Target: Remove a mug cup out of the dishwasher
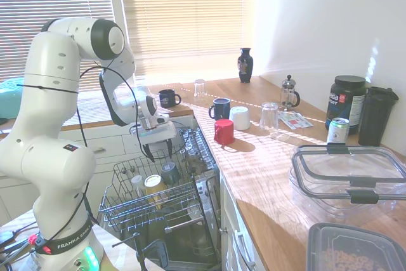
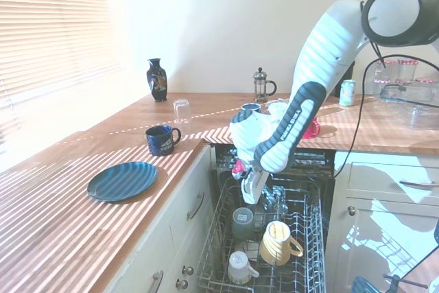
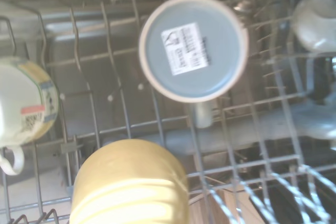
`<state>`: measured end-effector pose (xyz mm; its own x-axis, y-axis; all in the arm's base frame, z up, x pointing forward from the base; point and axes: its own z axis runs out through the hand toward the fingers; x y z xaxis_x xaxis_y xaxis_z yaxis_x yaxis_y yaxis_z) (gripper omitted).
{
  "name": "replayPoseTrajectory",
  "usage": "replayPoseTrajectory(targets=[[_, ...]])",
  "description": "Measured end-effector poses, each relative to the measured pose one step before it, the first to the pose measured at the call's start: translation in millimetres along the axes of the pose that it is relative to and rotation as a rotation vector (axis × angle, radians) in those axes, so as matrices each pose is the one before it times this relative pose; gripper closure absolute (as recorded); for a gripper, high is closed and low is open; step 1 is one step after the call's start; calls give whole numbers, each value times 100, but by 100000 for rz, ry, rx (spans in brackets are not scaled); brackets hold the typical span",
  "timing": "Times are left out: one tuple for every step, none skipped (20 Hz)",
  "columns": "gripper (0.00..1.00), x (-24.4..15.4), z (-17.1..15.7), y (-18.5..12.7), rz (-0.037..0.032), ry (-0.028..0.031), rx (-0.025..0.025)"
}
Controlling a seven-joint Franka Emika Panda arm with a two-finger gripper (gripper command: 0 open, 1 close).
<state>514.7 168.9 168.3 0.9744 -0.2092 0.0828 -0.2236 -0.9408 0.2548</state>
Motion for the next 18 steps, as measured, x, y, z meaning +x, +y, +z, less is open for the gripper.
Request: replayPoseTrajectory(targets=[[0, -180, 682, -376, -902, -510, -190], [0, -215, 470, -415, -936, -357, -273], [0, -88, 304, -379, -789, -118, -292], [0, 20, 154, -326, -712, 111, -144], [0, 112, 120, -276, -740, 239, -135], [0, 199, 157, -195, -683, 268, -151], [0, 314, 185, -136, -506, 234, -102], [0, 292, 286, -104, -344, 47, -178], [0, 337, 336, -90, -214, 2, -158], [0, 331, 501, -17, -106, -205, -347], [0, 344, 540, 49, -59, -259, -475], [0, 301, 594, 2, -205, -331, -441], [0, 283, 601, -110, -422, -322, -345], [0, 209, 578, -192, -334, -379, -256], [0, 160, 510, -255, -361, -401, -179], [0, 94, 431, -308, -465, -339, -115], [0, 109, 326, -348, -434, -236, -238], [0, 140, 276, -353, -296, -98, -382]])
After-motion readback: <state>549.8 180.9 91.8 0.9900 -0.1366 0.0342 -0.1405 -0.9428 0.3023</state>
